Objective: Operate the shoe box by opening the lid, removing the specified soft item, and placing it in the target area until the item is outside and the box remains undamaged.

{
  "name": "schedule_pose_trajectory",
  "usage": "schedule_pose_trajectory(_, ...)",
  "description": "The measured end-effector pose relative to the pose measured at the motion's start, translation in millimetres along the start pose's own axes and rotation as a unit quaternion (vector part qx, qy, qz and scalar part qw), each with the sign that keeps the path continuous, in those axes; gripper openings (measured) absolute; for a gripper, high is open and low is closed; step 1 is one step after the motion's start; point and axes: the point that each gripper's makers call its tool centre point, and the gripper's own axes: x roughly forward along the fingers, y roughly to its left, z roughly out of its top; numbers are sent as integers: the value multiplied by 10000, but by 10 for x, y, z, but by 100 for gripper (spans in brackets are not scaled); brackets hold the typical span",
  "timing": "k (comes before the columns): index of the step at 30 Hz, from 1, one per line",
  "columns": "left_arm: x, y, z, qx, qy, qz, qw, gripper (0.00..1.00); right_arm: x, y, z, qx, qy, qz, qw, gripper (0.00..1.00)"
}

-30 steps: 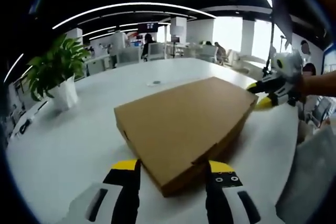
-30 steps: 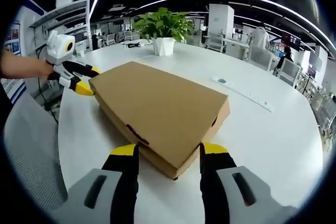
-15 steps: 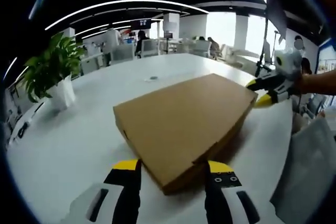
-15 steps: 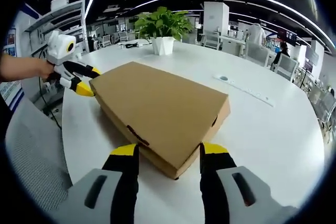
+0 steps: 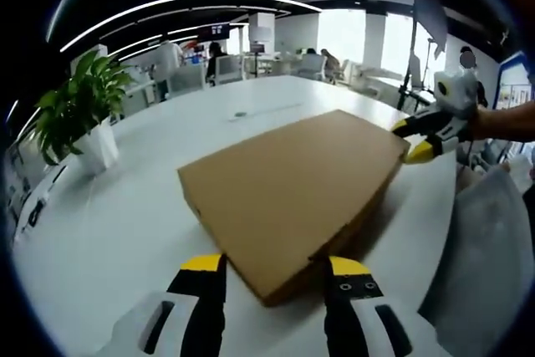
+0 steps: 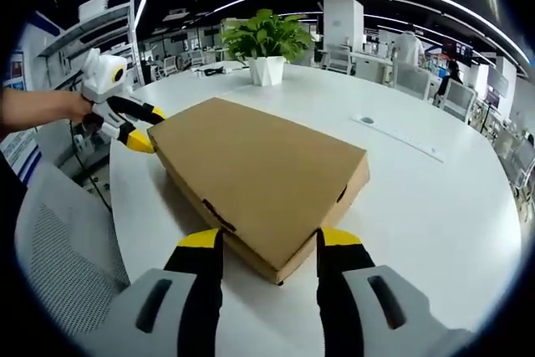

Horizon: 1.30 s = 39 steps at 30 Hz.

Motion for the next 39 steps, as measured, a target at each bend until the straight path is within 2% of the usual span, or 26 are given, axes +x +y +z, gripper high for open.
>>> schedule_pose_trajectory(24,-354,55,-312,98,241,-98,9996,46,-100,492,-95,-159,37,204,9997,37)
schedule_pose_trajectory(32,-395,-7,-325,201,323,-123,9992,46,-105,514,-114,-365,34,228,9991,37)
schedule_pose_trajectory(39,-405,-53,-300,166,253,-88,9995,46,-110,496,-115,-288,-154,199,9993,37)
